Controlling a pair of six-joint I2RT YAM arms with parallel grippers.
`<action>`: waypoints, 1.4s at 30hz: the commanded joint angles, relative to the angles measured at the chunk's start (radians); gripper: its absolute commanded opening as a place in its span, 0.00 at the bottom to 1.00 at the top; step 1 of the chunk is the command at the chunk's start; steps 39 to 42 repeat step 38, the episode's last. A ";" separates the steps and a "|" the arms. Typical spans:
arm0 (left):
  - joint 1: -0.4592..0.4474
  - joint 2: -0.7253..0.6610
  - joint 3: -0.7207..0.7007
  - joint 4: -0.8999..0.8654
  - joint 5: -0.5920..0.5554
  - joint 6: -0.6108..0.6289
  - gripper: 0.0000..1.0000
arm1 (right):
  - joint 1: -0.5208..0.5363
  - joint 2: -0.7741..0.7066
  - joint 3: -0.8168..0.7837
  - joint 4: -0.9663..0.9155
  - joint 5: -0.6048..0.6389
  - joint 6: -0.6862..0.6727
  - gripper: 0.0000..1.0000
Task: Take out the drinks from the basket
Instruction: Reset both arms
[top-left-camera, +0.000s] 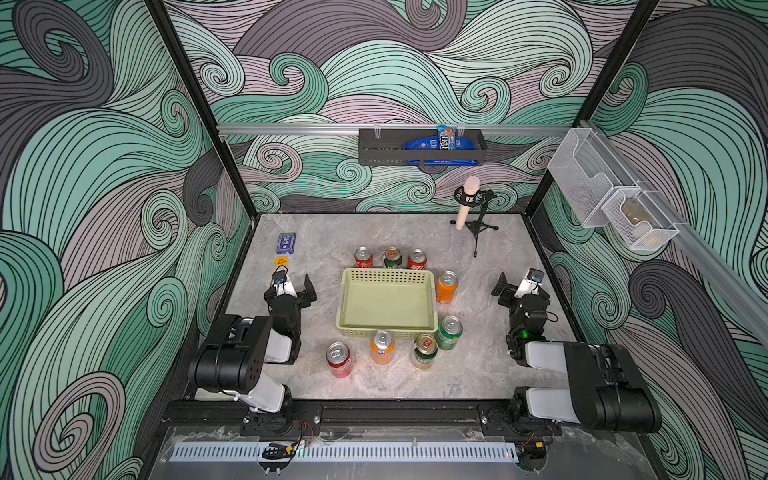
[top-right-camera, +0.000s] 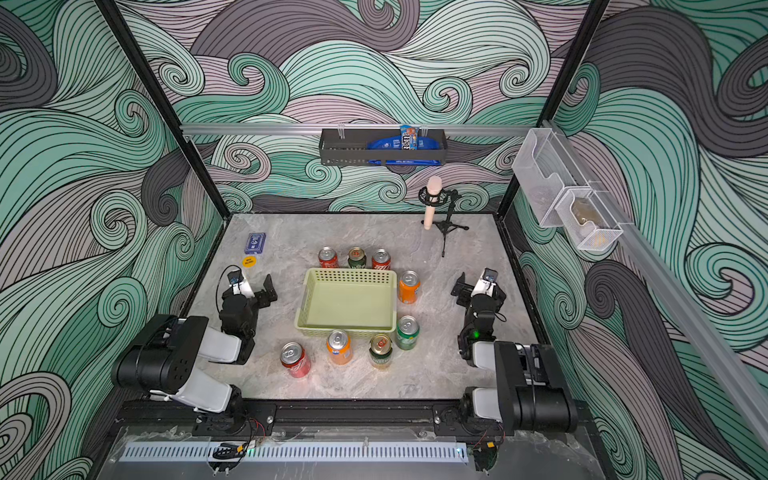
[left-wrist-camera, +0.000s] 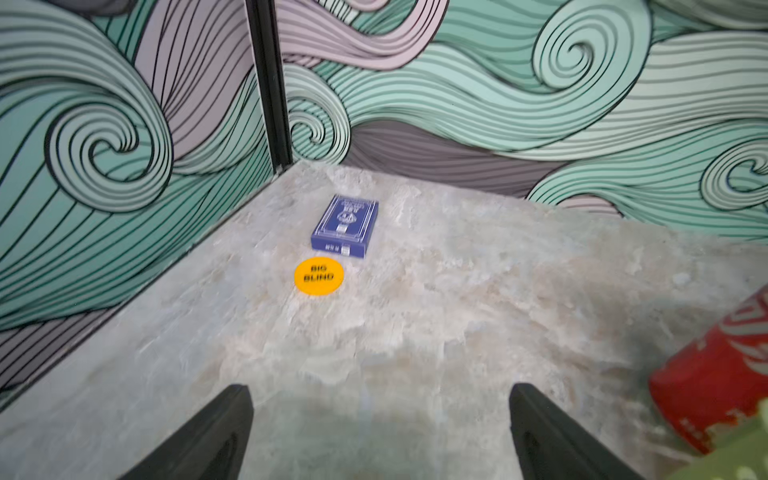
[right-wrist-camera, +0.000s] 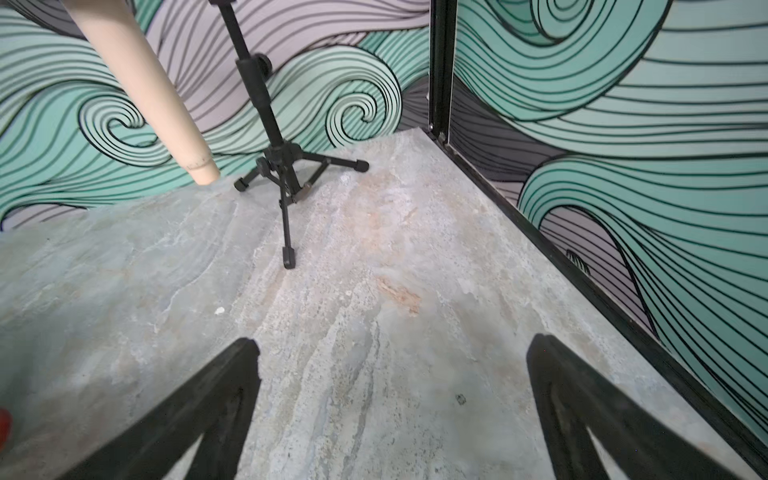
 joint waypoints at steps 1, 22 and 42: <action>0.005 0.037 -0.018 0.177 0.048 0.052 0.99 | -0.001 0.010 0.013 0.099 -0.042 -0.027 1.00; 0.004 0.026 -0.010 0.145 0.058 0.053 0.99 | 0.031 0.195 -0.010 0.344 -0.055 -0.097 1.00; 0.005 0.028 -0.008 0.142 0.059 0.052 0.99 | 0.031 0.193 -0.010 0.339 -0.055 -0.095 1.00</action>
